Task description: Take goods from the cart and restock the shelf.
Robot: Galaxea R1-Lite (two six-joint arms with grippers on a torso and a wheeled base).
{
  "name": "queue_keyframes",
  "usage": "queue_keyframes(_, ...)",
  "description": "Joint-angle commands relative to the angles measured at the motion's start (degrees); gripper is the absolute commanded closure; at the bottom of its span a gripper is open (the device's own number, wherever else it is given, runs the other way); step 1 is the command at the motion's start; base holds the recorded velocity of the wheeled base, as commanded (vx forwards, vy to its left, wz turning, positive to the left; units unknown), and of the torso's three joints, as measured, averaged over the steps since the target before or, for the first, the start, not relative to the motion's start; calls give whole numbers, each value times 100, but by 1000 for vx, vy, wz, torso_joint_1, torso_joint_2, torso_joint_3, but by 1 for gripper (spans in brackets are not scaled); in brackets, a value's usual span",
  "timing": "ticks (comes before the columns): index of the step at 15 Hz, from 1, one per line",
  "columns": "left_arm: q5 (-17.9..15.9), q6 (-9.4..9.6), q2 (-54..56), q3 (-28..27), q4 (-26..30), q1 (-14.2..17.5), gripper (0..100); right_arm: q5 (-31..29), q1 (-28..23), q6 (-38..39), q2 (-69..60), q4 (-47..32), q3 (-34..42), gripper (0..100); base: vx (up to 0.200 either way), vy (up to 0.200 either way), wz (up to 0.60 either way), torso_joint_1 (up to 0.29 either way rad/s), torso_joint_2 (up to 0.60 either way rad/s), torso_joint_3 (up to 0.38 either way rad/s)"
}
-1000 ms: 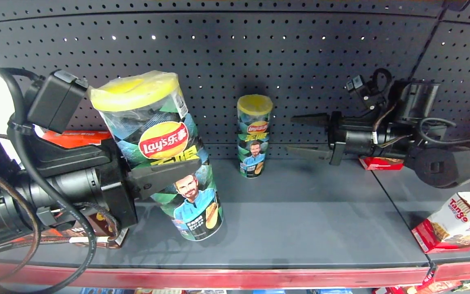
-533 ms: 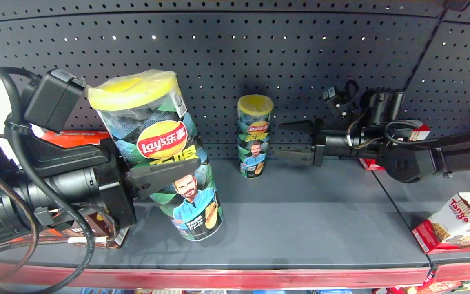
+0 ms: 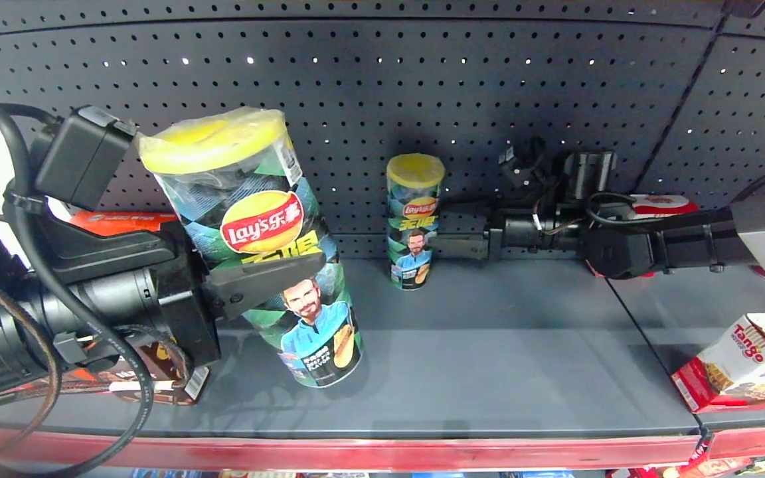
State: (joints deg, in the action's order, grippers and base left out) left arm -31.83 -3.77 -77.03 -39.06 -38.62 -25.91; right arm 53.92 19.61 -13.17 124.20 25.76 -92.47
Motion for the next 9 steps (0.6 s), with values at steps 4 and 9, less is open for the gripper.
queue_keyframes(4, 1, -1, 4, 30, -5, 7, 100, 5, 209, -11, 193, -18, -123, 0, 0, 0, 0, 0, 0, 0)
queue_keyframes(9, 10, -1, 4, 56, 4, 15, 100, -4, 403, -19, 157, -9, 88, 0, 0, 0, 0, 0, 0, 0)
